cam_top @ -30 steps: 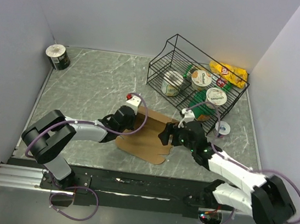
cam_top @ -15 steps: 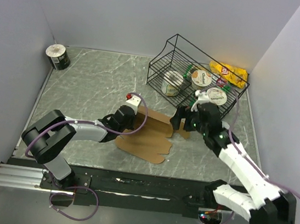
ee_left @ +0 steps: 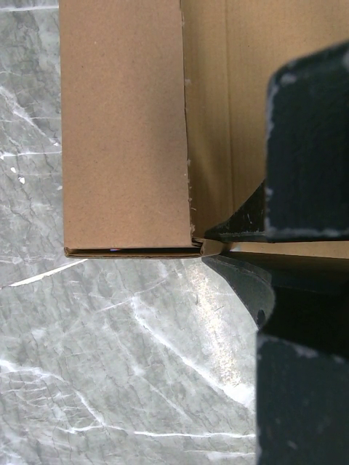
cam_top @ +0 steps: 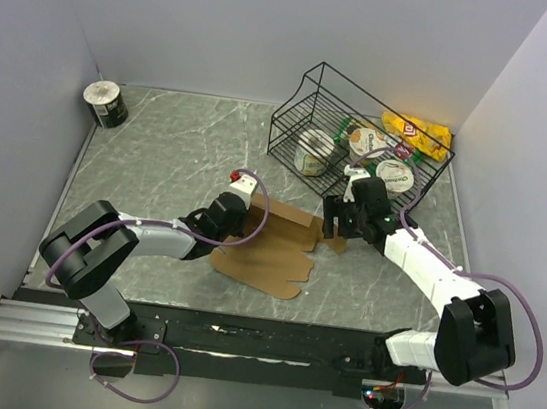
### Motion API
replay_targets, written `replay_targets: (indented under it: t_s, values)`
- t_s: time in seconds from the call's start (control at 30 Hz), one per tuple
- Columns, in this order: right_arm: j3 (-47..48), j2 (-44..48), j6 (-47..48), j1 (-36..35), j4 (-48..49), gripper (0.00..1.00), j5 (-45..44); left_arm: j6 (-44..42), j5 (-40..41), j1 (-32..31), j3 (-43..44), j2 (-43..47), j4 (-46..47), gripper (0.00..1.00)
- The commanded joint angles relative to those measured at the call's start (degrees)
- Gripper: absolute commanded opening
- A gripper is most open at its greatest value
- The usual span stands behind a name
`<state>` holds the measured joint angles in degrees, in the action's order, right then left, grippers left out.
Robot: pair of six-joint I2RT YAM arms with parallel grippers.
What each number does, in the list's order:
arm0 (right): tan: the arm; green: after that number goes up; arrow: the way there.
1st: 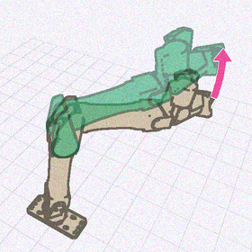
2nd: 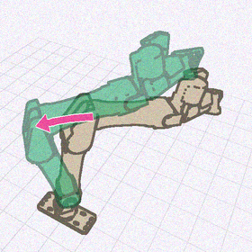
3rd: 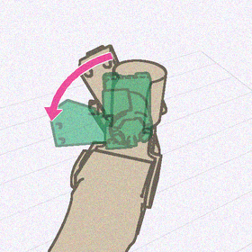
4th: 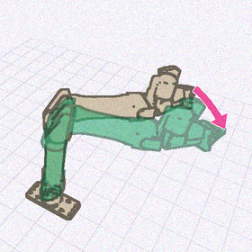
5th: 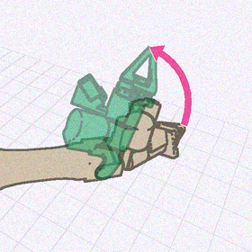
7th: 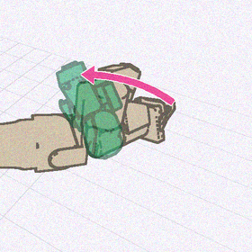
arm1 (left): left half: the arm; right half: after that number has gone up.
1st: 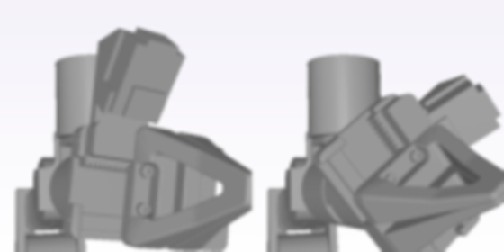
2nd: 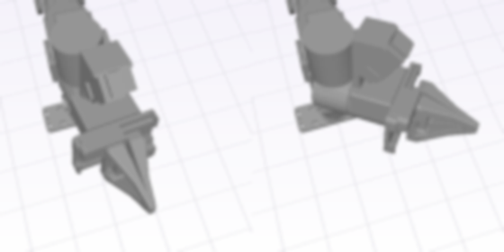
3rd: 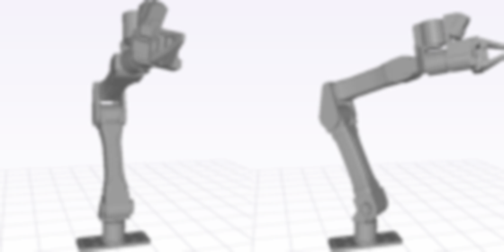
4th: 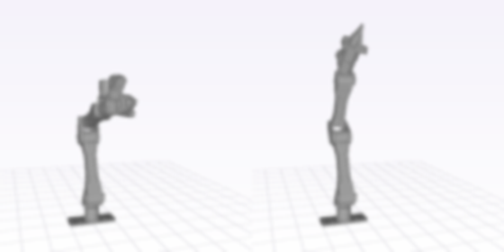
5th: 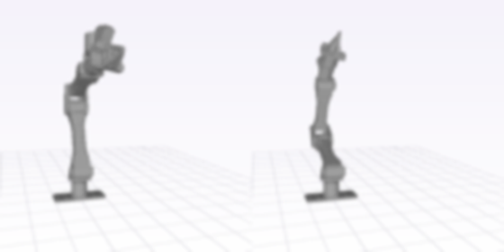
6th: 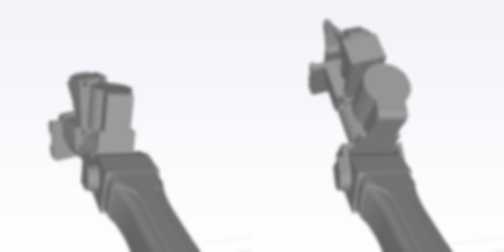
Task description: Fold the paper box
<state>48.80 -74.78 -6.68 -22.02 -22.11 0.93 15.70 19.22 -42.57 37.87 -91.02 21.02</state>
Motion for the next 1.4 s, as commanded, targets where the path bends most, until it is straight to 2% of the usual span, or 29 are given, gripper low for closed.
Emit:
replay_targets:
  t_s: [0.0,0.03,0.17,0.33,0.47,0.63,0.93,1.1,1.37]
  values:
    - [0.9,-2.3,2.6,0.8,1.9,0.85,2.0,-0.8,-1.2,0.2,1.3,-1.3,-1.7,0.08]
    - [0.9,-3.0,2.2,0.8,2.0,0.83,2.5,-0.7,-1.3,0.2,1.3,-1.3,-1.6,0.08]
    - [1.4,-6.1,-0.1,0.8,1.7,0.61,6.1,-0.7,-1.5,0.2,1.3,-1.4,-1.4,0.08]
    - [1.2,-5.3,-4.1,0.8,2.9,0.49,9.6,-0.6,-2.1,0.2,1.9,-2.2,-1.5,0.08]
    - [3.0,-5.5,-6.9,0.8,1.8,0.29,11.0,-0.5,-2.4,0.0,1.8,-2.2,-1.2,0.07]
    - [3.9,-6.4,-10.7,0.8,2.3,0.24,13.4,-0.5,-2.2,-0.5,1.5,-1.7,-0.8,0.07]
    - [4.5,-6.7,-14.1,-0.2,4.3,0.21,18.8,-0.4,-2.1,-2.1,2.5,-3.0,-1.1,0.07]
    - [4.4,-7.6,-15.0,-2.8,4.3,0.19,14.6,0.1,-3.4,-2.5,2.0,-2.4,-0.2,0.07]
    - [5.1,-8.8,-18.5,-9.4,5.5,0.2,3.0,0.2,-4.1,-2.9,1.9,-2.2,0.4,0.07]
